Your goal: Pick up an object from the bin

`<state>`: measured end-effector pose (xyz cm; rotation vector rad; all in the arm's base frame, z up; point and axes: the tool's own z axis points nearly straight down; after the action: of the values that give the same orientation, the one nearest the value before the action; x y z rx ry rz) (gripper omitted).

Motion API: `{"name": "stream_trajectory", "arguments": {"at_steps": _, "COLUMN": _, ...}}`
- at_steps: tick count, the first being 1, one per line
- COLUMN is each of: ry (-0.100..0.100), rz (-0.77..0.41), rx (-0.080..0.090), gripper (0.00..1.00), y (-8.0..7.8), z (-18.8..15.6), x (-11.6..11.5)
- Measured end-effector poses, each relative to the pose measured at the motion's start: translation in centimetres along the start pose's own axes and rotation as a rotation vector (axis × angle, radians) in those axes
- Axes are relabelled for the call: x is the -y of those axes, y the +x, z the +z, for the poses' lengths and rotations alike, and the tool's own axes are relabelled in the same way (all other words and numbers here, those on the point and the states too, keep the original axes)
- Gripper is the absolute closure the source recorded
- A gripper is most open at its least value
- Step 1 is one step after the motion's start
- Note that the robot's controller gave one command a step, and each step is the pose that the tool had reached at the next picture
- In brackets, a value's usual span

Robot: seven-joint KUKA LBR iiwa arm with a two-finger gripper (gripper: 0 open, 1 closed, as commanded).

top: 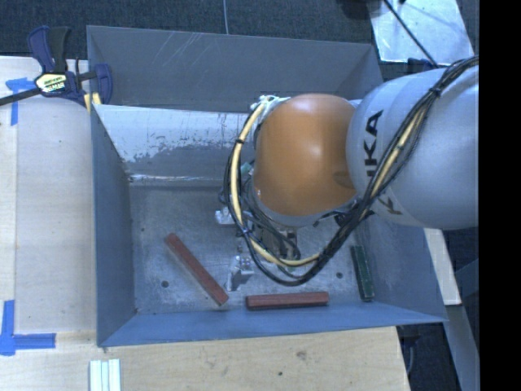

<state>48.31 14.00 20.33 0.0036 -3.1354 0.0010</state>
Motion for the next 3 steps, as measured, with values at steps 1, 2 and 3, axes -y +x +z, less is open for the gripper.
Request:
{"name": "stream_trajectory", "arguments": {"at_steps": 1, "ry": -0.001, "rz": 0.003, "rx": 0.008, "gripper": 0.00, "y": -0.2, "z": -0.4, "x": 0.1}}
{"name": "stream_trajectory", "arguments": {"at_steps": 2, "ry": -0.004, "rz": 0.023, "rx": 0.016, "gripper": 0.00, "y": -0.9, "z": 4.1, "x": 0.4}}
{"name": "stream_trajectory", "arguments": {"at_steps": 3, "ry": 0.000, "rz": 0.153, "rx": 0.003, "gripper": 0.00, "y": -0.7, "z": 7.4, "x": 1.2}}
